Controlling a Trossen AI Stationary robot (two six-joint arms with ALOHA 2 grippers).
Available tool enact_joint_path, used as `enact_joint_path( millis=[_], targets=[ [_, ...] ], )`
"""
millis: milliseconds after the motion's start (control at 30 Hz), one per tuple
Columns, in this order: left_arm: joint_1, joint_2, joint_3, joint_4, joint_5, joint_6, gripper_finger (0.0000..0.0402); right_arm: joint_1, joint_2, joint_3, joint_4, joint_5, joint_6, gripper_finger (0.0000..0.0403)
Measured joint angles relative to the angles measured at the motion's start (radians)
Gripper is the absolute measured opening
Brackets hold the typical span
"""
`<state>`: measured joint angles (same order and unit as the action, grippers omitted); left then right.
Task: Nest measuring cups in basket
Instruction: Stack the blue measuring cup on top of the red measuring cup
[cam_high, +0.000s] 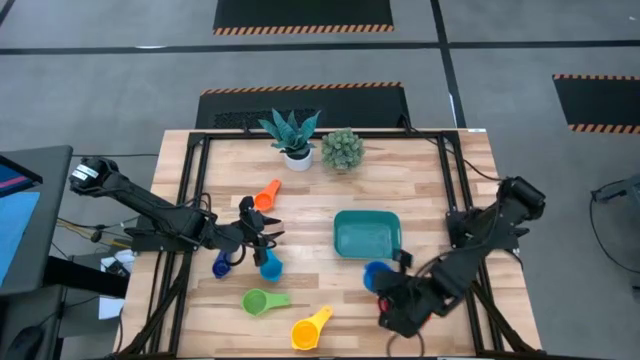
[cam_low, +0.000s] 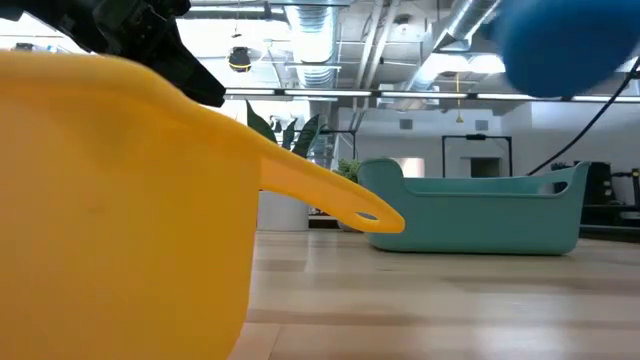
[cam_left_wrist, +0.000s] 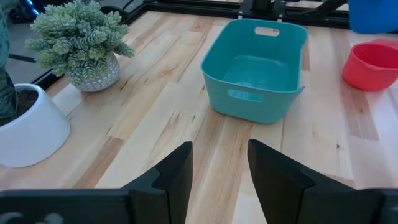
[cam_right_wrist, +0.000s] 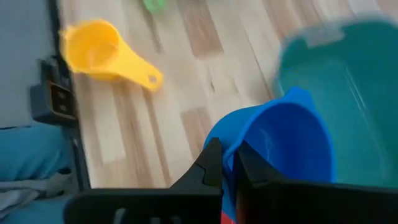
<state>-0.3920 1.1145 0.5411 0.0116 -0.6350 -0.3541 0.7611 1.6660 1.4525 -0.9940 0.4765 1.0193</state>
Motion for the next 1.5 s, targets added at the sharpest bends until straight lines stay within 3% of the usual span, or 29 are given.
enact_joint_path(
  millis=[200, 500, 767, 1233, 1500],
  targets=[
    [0.0, 0.0, 0.0, 0.0, 0.0, 0.013, 0.0146, 0.116, 0.009, -0.001, -0.087, 0.051, 0.2, 0.0013],
    [0.0, 0.0, 0.0, 0.001, 0.0, 0.014, 0.0146, 0.231, 0.064, -0.002, -0.132, 0.151, 0.193, 0.0013],
    [0.0, 0.0, 0.0, 0.003, 0.0, -0.01, 0.0146, 0.23, 0.152, -0.001, -0.128, 0.134, 0.206, 0.0013],
    [0.0, 0.0, 0.0, -0.002, 0.0, 0.001, 0.0146, 0.241, 0.188, -0.002, -0.076, 0.09, 0.205, 0.0023],
    [0.0, 0.0, 0.0, 0.0, 0.003, 0.0, 0.0146, 0.236, 0.188, -0.002, -0.073, 0.032, 0.16, 0.0058]
  ],
)
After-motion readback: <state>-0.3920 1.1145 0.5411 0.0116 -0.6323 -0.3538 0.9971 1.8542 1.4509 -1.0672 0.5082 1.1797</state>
